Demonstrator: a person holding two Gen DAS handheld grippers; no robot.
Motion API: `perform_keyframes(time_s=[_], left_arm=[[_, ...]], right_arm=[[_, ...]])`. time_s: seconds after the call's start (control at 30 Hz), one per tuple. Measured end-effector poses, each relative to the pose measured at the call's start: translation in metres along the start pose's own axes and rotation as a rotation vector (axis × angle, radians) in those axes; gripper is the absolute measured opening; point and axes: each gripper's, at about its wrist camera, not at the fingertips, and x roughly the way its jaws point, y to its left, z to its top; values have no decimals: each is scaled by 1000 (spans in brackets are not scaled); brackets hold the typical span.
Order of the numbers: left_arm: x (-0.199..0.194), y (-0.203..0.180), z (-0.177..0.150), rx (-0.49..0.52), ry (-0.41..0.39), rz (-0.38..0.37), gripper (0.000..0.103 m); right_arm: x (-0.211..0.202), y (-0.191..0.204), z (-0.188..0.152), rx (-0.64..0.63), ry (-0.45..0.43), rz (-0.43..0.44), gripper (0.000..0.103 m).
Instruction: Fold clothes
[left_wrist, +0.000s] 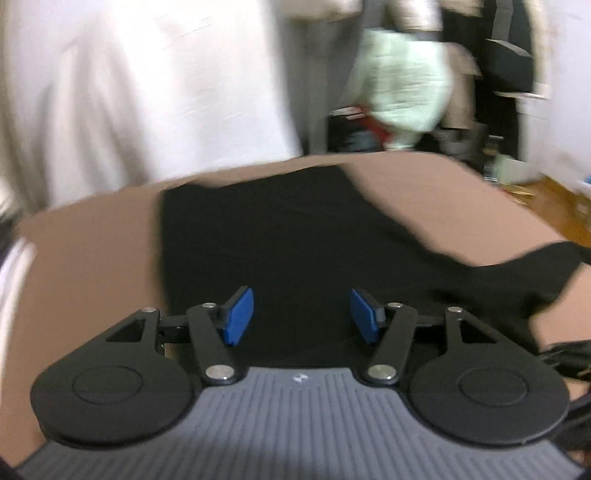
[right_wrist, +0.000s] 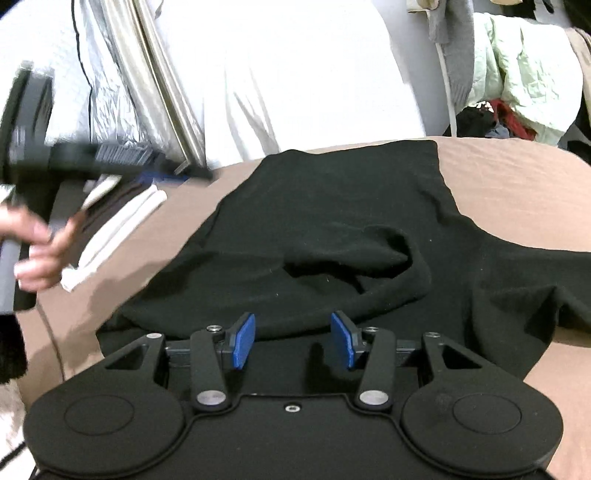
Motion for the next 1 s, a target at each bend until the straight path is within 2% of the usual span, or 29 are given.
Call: perform_keyframes(time_s=[0.07, 0.13, 0.27, 0.33, 0.43, 0.53, 0.6, 0.63, 0.67, 0.7, 0.73, 0.77, 0.8, 0.9, 0.93, 1.0], left_arm=[[0, 32, -16, -83, 56, 43, 58], [1, 55, -37, -143, 129, 66, 58], [3, 79, -66, -189, 239, 134, 58], [4, 82, -73, -201, 259, 101, 58], [8, 75, -75, -162, 269, 76, 66], [22, 66, -72, -132, 257, 56, 73], [34, 64, -76, -137, 264, 44, 75], [40, 63, -77, -143, 268, 42, 75], [45, 63, -78, -149, 272, 40, 75], [48, 63, -79, -153, 273, 37, 73], [48, 62, -81, -144, 269, 32, 65], [46, 59, -83, -118, 274, 24, 25], [43, 57, -83, -97, 276, 25, 8], [32, 48, -79, -50, 272, 73, 7], [29, 45, -79, -24, 270, 104, 7], [26, 41, -82, 17, 276, 141, 8]], right_arm=[[0, -3, 2, 7, 0, 7, 53], [-3, -7, 4, -1, -13, -32, 54], [-8, -20, 15, -22, -42, -122, 57], [-2, -24, 23, -64, -30, -156, 63], [22, -28, 37, -140, 3, -225, 69], [52, -42, 52, -110, 51, -229, 80], [68, -52, 56, -85, 76, -208, 79], [76, -57, 59, -73, 88, -198, 68], [83, -62, 61, -60, 97, -184, 34], [82, -63, 62, -42, 82, -149, 17], [77, -63, 64, -25, 53, -140, 11], [67, -59, 64, -28, -4, -153, 10], [57, -56, 64, -31, -59, -166, 10], [15, -52, 52, 33, -170, -253, 10], [3, -55, 43, 89, -179, -273, 10], [-10, -64, 24, 179, -142, -322, 10]])
